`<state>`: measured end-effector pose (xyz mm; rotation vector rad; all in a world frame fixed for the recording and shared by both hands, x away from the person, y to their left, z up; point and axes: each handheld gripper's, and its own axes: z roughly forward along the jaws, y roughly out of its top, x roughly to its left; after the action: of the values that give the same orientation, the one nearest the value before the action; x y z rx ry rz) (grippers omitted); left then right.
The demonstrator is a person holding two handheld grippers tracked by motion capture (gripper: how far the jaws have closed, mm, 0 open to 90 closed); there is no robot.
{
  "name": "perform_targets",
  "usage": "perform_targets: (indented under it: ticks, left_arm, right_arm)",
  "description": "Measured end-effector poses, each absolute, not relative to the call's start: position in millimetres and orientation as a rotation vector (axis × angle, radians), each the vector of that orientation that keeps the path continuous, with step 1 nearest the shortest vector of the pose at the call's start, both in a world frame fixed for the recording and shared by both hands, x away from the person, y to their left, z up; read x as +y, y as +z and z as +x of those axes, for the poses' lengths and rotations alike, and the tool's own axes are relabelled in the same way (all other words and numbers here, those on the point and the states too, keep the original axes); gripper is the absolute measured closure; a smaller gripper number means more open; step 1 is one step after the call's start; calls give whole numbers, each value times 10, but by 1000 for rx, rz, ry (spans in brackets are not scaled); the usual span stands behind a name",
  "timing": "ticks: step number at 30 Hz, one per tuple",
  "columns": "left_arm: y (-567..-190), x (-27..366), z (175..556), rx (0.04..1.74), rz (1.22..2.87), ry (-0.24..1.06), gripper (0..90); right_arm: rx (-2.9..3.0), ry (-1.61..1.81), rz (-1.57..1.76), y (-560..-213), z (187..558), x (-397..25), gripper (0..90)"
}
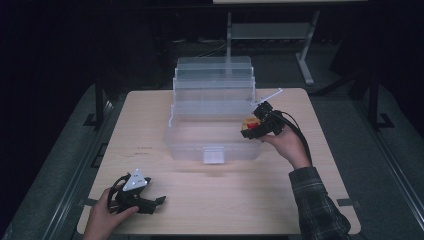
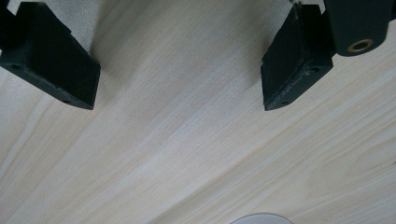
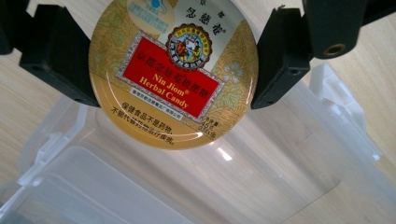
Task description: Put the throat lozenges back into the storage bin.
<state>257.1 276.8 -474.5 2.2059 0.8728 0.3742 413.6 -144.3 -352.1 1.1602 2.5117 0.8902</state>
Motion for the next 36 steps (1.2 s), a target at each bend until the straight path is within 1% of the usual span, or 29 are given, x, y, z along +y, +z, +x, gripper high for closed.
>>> perform_targets:
  ticks: [18,36]
  left_arm:
    - [-4745,2767,2571,874,2205,373,111]
    - [-4745,2767,2571,873,2206,374,111]
  right_arm:
    - [2555,857,1172,-3688,4210,-1358,196]
    - [2559,854,1166,-3685,4210,-1366,181]
